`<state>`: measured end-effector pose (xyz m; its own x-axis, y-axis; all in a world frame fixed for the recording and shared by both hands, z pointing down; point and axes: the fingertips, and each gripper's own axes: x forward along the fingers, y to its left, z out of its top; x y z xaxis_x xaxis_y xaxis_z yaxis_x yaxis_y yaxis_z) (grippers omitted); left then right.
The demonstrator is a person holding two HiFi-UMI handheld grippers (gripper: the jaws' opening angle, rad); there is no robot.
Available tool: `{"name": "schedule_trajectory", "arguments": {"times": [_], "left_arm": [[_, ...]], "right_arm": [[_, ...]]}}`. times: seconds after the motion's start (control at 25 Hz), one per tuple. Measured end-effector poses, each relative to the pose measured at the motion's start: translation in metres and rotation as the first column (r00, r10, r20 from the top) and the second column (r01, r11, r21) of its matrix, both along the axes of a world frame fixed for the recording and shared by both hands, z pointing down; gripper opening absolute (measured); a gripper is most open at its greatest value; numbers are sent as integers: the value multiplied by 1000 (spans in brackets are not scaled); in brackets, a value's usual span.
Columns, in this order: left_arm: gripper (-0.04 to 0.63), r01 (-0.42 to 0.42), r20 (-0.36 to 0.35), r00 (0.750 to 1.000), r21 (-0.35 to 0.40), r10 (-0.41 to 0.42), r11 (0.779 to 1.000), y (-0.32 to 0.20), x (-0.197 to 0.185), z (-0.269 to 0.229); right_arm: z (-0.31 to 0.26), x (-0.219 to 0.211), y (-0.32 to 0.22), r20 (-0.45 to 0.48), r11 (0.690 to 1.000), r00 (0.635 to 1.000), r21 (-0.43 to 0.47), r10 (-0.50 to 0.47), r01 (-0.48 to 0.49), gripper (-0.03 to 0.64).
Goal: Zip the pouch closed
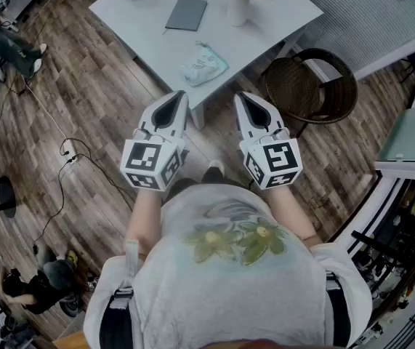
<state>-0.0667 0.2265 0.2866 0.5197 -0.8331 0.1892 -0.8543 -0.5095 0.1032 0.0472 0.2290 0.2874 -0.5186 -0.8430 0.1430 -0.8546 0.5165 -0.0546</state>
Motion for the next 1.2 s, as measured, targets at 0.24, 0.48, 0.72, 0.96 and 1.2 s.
{"name": "schedule_trajectory", "arguments": {"times": [0.24, 0.48, 0.72, 0.96, 1.2], "left_arm": [[5, 16, 3, 1000, -19, -16, 1000, -8, 5, 10], [5, 19, 38, 999, -20, -18, 1000, -18, 18, 20], [5, 15, 33, 999, -35, -14, 999, -33, 22, 27], [49, 4, 42, 999, -29, -3, 1000, -47, 21, 23], [222, -98, 96, 989, -131, 111, 987, -59, 20, 49]], "right_arm": [[12, 4, -8, -32, 1000, 999, -7, -26, 26, 17], [26, 7, -16, -56, 999, 997, -24, -46, 45, 17], [34, 3, -27, -81, 997, 994, -37, -76, 73, 18], [35, 3, -40, -50, 993, 993, -61, -104, 101, 24], [46, -2, -53, -45, 979, 984, -120, -173, 166, 161]]}}
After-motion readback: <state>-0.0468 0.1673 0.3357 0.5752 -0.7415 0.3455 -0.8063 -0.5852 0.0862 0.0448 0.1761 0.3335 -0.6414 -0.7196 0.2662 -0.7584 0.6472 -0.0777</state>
